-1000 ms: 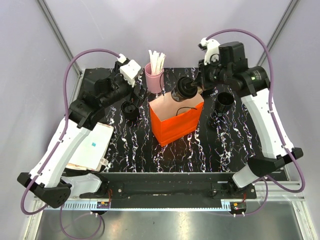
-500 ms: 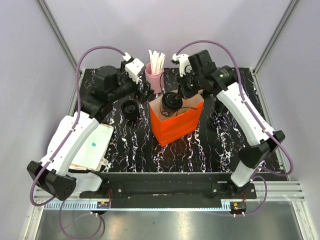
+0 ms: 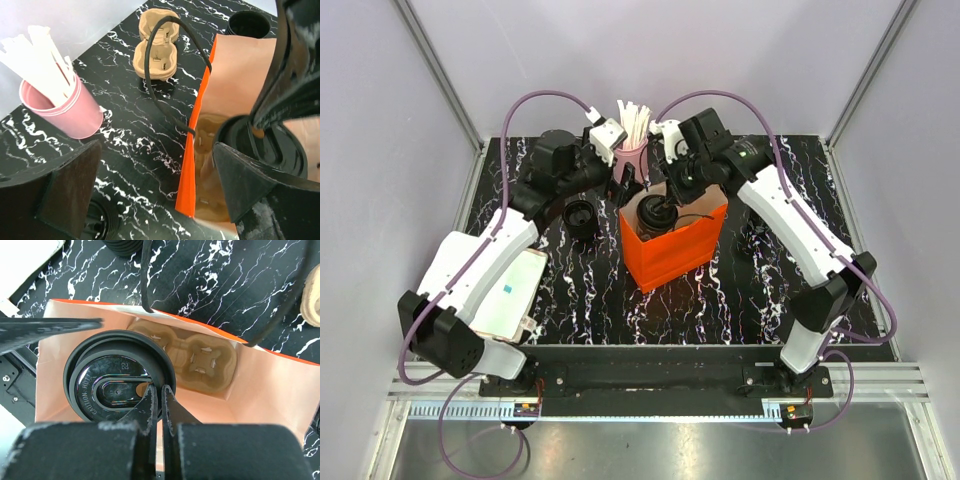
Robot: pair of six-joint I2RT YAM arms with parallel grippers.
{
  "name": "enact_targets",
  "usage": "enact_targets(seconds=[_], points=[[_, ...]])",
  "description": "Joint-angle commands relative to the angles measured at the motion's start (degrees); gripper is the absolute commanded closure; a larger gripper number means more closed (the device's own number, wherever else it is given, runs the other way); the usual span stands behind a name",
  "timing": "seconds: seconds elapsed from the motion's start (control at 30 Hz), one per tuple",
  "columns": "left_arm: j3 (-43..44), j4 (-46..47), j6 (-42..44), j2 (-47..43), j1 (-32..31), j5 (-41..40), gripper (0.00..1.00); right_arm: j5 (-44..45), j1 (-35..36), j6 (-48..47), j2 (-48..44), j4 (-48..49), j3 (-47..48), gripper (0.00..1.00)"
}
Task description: Pack the takeout coffee
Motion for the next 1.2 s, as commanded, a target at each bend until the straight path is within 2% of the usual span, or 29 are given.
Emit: enact_targets(seconds=[0.0,0.3,0.6,0.77,0.93,1.17], points=[[1.3,6.5,-2.9,2.4,0.6,3.1,0.01,1.2,1.0,-0.5,0.8,0.8,-0.3,1.00],[3.2,10.0,-6.7,6.9,2.3,5.5,0.01,0.8,1.3,-0.5,1.2,0.8,-2.2,1.00],[3.2,14.2,-12.0,8.8,4.5,12.2,0.05,1.2,1.3,-0.7,1.4,1.7,-3.7,1.00],[4.0,15.2,-13.7,10.1,4.9,14.3,0.12,0.3,1.3,-0.9,1.7,2.2,-4.8,1.00],[4.0,15.8,-14.5,11.3,4.9,14.7,0.29,0.0,1.3,-0.6,2.2,2.5,-4.4,1.00],[3.5,16.8,-16.3,12.3,5.1,14.6,0.36,0.6,1.3,-0.2,3.0,3.0,-4.7,1.00]])
